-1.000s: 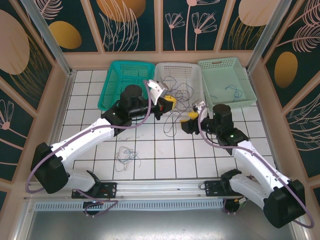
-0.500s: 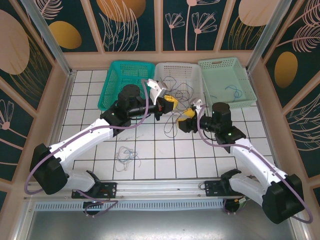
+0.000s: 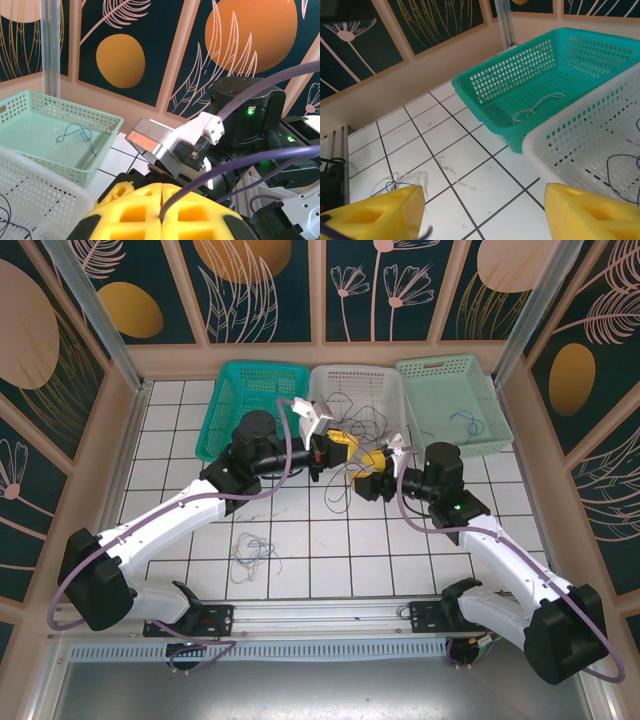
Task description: Untangle the cables
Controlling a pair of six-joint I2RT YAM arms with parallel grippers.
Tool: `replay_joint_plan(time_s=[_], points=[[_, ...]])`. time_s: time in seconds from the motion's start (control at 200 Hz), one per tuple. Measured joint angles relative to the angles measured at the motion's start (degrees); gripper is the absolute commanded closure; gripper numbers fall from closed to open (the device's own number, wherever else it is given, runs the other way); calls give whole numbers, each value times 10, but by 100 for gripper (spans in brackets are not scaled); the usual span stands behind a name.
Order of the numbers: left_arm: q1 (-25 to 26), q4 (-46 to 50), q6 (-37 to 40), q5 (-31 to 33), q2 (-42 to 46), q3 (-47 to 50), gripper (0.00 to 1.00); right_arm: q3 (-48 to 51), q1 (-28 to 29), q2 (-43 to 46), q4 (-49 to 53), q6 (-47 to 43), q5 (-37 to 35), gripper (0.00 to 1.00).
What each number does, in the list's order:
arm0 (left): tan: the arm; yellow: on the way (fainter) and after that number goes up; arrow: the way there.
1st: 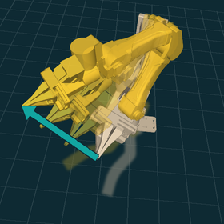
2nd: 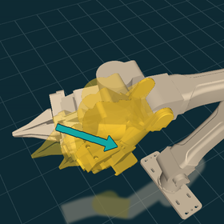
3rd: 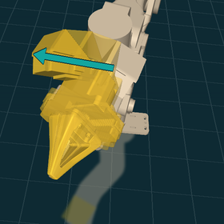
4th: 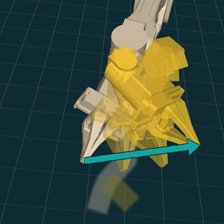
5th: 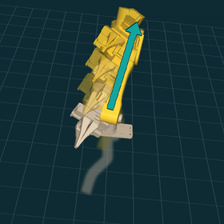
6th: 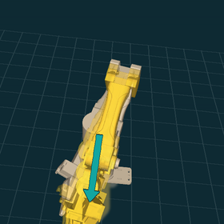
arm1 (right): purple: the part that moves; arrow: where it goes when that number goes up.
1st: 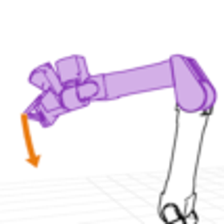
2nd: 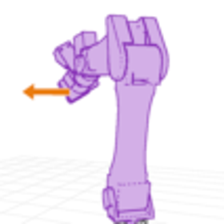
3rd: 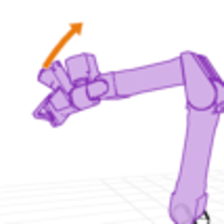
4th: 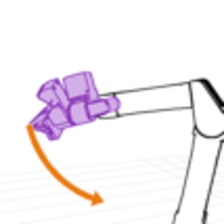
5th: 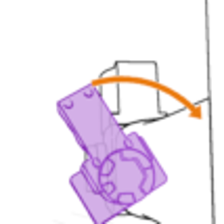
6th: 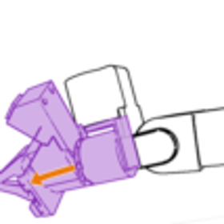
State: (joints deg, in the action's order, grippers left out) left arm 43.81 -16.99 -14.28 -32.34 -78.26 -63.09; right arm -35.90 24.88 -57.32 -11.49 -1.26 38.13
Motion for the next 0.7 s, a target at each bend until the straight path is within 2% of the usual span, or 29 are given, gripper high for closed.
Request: replay_joint_plan(time_s=[0.19, 0.32, 0.485, 0.525, 0.641, 0.696], points=[[0, -12, -8, -4, 0, 3, 100, 0, 0, 29, 2, 3, 6, 46], [0, -42, -25, -17, 0, 11, 100, -1, 2, 24, -12, 11, 13, 64], [0, -71, -43, -22, 6, 29, 100, -12, 19, -7, -19, 16, 19, 68], [0, -75, -45, -21, 10, 34, 100, -12, 23, -8, -18, 16, 19, 74], [0, -84, -51, -19, 22, 47, 100, -12, 27, -2, -15, 18, 19, 100], [0, -83, -51, -16, 25, 49, 100, -12, 29, 8, -11, 18, 10, 100]])
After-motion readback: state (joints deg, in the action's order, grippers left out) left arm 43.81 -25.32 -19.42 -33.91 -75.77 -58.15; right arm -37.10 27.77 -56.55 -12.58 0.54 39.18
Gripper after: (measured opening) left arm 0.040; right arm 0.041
